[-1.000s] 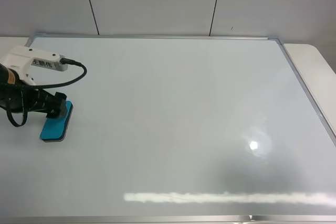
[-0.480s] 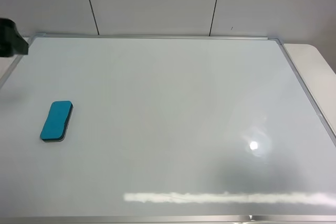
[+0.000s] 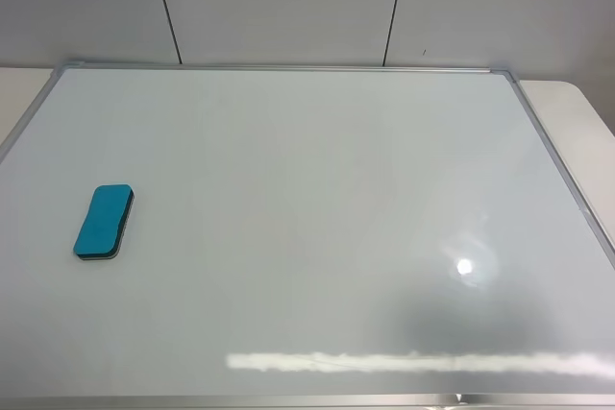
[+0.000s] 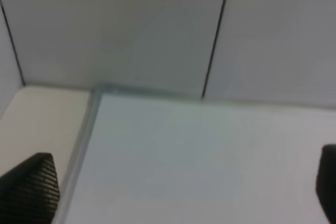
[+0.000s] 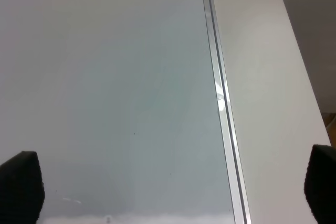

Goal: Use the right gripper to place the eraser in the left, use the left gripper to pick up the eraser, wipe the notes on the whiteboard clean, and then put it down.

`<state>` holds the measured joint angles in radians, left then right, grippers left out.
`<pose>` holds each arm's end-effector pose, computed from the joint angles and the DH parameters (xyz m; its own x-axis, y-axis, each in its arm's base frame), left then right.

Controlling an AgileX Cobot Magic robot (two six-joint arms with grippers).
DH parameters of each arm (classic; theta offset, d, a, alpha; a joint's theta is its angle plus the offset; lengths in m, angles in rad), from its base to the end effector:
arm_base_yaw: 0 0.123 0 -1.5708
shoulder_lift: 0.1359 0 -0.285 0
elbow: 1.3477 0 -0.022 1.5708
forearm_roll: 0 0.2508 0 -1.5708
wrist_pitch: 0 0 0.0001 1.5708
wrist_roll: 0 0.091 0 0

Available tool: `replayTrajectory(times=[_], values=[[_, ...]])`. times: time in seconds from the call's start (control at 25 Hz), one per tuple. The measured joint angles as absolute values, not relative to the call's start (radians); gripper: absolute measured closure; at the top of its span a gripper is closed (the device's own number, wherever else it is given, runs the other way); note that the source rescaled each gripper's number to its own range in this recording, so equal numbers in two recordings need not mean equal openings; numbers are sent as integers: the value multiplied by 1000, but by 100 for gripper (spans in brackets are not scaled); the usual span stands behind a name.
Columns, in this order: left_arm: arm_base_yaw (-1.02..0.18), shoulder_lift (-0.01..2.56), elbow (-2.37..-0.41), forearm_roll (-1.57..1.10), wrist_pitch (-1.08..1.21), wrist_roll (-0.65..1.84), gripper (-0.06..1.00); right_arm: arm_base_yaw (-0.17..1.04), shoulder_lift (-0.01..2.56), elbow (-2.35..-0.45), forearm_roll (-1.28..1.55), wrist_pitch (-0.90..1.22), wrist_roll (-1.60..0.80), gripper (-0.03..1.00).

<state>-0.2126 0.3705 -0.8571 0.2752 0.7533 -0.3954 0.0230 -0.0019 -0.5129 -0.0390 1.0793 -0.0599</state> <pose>0.0404 0.0086 0.4015 -0.1586 -0.1579 -0.9746 -0.0024 0.9872 -0.1595 -0.0074 -0.0033 0.2794 -0.4582 -0.0888 -0.8844 -0.0284 0.9960 -0.0852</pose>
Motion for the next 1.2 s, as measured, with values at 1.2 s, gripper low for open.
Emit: replayTrajectory(times=[1.2], values=[[-48,-7,-514,146,1058,-189,-5,23,-2,-513,-39,1079,-60,-3]])
